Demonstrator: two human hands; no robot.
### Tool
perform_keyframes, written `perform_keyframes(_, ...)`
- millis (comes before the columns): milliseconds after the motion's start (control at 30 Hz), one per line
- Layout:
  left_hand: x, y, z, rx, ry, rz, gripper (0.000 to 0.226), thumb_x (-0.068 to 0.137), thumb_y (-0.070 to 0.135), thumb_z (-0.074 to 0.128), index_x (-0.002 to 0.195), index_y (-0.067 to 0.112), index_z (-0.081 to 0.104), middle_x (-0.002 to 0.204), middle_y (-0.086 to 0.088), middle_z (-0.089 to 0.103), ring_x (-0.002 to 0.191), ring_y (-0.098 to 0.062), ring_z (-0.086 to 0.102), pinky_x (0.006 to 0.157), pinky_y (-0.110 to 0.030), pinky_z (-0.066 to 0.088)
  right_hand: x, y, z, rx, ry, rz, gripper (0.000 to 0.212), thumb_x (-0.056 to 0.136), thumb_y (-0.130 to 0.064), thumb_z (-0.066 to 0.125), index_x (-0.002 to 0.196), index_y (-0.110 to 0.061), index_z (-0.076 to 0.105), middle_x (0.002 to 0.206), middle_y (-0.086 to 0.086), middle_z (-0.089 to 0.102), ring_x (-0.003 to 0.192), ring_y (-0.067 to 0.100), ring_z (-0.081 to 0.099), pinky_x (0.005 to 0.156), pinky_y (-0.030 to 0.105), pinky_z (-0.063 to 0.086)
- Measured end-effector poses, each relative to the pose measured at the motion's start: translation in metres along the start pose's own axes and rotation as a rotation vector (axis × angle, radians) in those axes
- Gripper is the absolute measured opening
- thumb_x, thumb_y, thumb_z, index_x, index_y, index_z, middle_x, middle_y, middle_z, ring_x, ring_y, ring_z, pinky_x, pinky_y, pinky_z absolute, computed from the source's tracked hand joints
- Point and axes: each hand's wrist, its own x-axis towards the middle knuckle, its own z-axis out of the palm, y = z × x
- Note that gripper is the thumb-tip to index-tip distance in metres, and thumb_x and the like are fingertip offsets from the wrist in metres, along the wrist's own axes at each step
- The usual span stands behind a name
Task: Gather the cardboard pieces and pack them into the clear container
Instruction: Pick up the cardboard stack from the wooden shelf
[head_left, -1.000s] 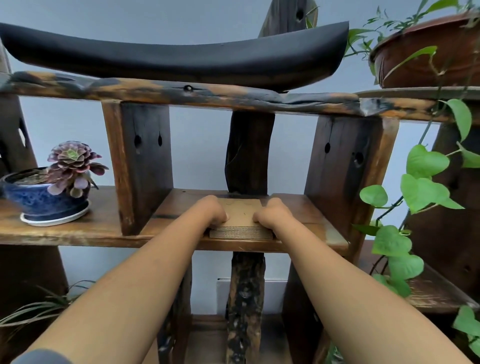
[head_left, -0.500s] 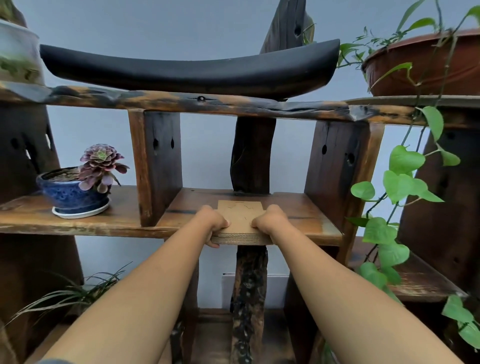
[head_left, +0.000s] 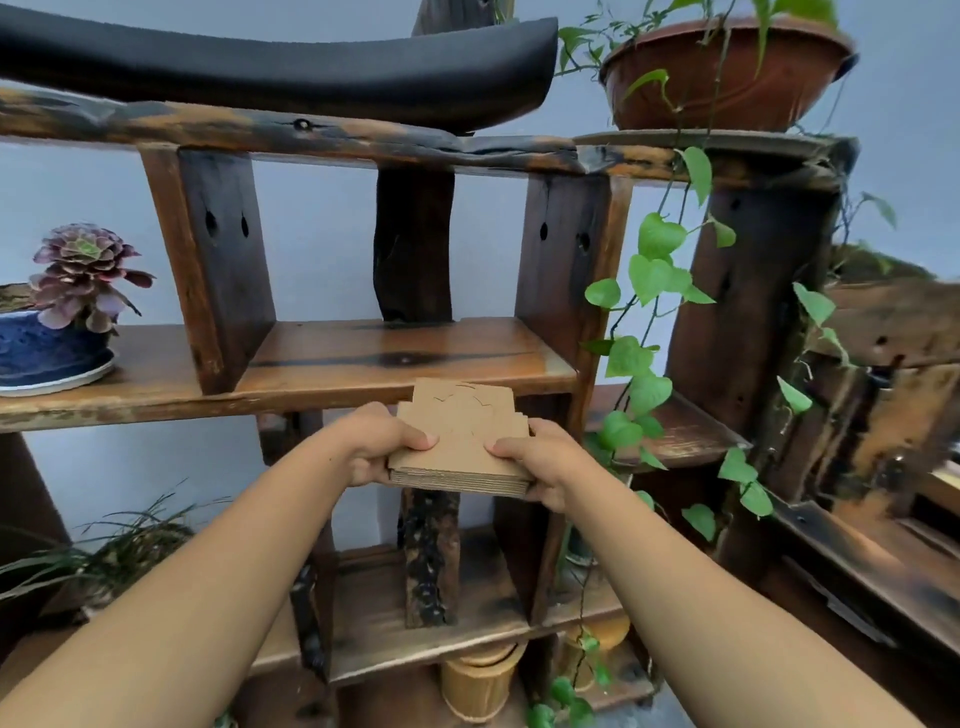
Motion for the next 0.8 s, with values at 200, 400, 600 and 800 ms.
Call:
perform_keyframes(200,-0.026,-0.029,0.082,0.106,-0.141,0.008,0.037,0.087,0.004,0.070,0.121,-0.001,0.058,0.108,-0.015,0.072,0.093,-0.025,0.069,0.069,-0.040,0.057,-0.068,0.055,-0.068,0.004,0.115,0.026,0.031,0.090,-0.013,0.069,0.118,-0.005,0.061,0.109,0.014,0.070,0.094,0.026,0.064,0.077,0.041,0.054)
perform_keyframes(400,-0.068,-0.065,0.185,0.351,-0.329,-0.015,0.042,0.086,0.004,0.070,0.125,0.001,0.054,0.121,-0.021,0.065,0.110,-0.035,0.063,0.086,-0.059,0.055,-0.159,0.121,-0.145,-0.145,0.242,0.109,0.018,0.088,-0.019,0.071,0.103,-0.017,0.060,0.101,0.003,0.068,0.092,0.019,0.066,0.076,0.039,0.059)
perform_keyframes(600,-0.137,-0.085,0.335,0.620,-0.577,0.034,0.040,0.088,0.006,0.069,0.123,-0.002,0.052,0.119,-0.025,0.065,0.107,-0.039,0.065,0.085,-0.061,0.054,-0.287,0.195,-0.245,-0.175,0.493,0.274,0.049,0.086,-0.029,0.073,0.124,-0.005,0.053,0.117,0.010,0.065,0.097,0.023,0.067,0.072,0.038,0.062)
perform_keyframes(800,-0.240,-0.109,0.483,0.805,-0.874,0.126,0.009,0.093,0.014,0.064,0.098,0.009,0.057,0.092,-0.012,0.069,0.081,-0.023,0.068,0.076,-0.047,0.061,-0.452,0.249,-0.327,-0.133,0.866,0.400,0.048,0.078,-0.033,0.081,0.109,-0.003,0.060,0.098,0.009,0.065,0.075,0.019,0.061,0.056,0.028,0.053)
